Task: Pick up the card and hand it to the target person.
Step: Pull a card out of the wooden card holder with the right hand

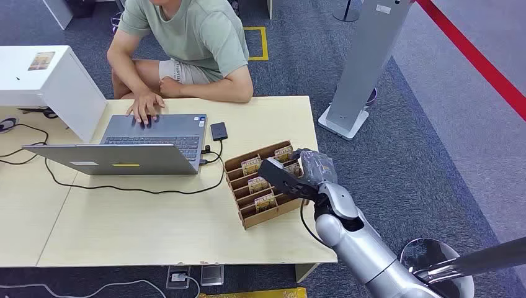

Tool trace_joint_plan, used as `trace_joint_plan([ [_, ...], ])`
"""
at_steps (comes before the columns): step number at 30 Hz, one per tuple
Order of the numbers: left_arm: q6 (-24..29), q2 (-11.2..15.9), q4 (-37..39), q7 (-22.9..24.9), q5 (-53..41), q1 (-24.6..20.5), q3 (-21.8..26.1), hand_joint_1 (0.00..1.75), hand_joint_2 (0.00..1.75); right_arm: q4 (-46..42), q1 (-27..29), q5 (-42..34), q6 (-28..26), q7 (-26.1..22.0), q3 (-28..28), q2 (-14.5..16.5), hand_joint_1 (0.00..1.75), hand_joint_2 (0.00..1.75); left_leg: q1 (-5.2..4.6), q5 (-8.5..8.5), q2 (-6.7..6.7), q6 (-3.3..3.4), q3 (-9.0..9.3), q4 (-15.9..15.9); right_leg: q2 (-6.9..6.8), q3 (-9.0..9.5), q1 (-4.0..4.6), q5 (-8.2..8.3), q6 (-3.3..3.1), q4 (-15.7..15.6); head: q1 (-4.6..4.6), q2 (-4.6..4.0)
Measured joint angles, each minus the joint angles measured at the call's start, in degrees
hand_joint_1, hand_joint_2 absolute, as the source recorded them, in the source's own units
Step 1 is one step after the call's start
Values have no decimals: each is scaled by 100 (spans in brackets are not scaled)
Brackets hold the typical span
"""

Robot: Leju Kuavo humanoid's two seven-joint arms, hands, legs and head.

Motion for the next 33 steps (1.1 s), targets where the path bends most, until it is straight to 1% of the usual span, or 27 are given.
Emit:
trace_joint_plan([
  [4, 2, 0, 0, 10, 4, 0, 0, 0, 0, 49, -14, -20, -23, -22, 2, 6, 117, 175, 0, 0, 0, 0, 1, 0, 0, 0, 0, 0, 0, 0, 0, 1],
  [13, 2, 0, 0, 34, 7, 1, 0, 0, 0, 127, -27, -65, -31, -13, 3, 13, 138, 175, 0, 0, 0, 0, 1, 0, 0, 0, 0, 0, 0, 0, 2, 1],
  [17, 2, 0, 0, 34, 7, 1, 0, 0, 175, 131, -30, -68, -31, -6, 3, 13, 140, 175, 0, 0, 0, 0, 2, 0, 1, 1, 0, 0, 0, 0, 1, 1],
  [29, -17, 2, 0, -43, -1, 1, -4, 0, 175, 128, -36, -129, -92, 40, 3, 8, 141, 175, 0, 0, 0, 0, 3, 0, 1, 0, 0, 0, 0, 0, 2, 1],
  [31, -15, 2, 0, -43, 1, 1, -4, 0, 175, 113, -17, -120, -235, -52, -2, 3, 141, 175, 0, 0, 0, 0, 3, 0, 1, 0, 0, 0, 0, 0, 3, 0],
  [33, -15, 2, 0, -46, 3, 2, -4, 0, 175, 68, 21, -61, -584, -279, -14, -4, 141, 175, 0, 0, 0, 0, 3, 0, 1, -1, 0, 0, 0, 0, 3, 0],
])
